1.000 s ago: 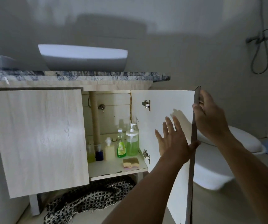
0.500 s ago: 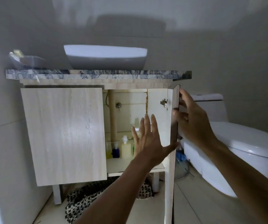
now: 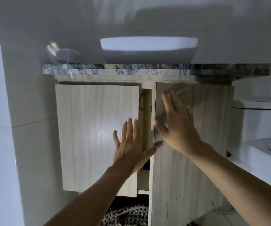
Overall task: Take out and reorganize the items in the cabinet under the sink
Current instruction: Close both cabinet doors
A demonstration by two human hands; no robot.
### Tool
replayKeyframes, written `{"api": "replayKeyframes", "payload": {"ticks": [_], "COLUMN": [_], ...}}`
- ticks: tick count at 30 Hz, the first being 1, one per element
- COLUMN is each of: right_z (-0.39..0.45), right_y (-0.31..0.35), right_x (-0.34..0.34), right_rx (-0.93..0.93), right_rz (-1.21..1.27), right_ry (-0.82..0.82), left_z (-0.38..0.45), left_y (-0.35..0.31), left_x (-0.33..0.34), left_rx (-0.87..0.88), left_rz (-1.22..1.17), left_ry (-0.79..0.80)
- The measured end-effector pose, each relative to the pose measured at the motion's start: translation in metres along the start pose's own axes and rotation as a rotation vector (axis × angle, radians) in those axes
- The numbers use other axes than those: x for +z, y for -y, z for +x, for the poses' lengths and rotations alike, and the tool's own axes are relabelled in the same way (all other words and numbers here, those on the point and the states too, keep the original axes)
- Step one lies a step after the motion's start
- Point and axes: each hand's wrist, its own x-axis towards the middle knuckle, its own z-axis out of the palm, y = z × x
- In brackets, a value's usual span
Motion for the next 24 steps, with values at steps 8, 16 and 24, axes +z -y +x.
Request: {"api": "replayKeyframes", "payload": {"ticks": [8,16,24], "right_z": [0.054,0.080,0.087], "right_y": [0.005,-0.022,-0.035], "right_x": [0.073,0.118,0.144], "right_rx": [0.096,0.046,0.013], "right_rz": [-0.077,-0.224,-0.257], "right_ry": [0.117,0.194,0.141], "left_z": [0.069,0.110,0.128], "left_y": [0.048,0.060,0.069], "left_x": [0.037,0.068,0.089], "left_rx": [-0.120,-0.158,-0.104], "left_rz": [0.176,0.174,0.238], "left_ry": [-0.017,-0.089,-0.240]}}
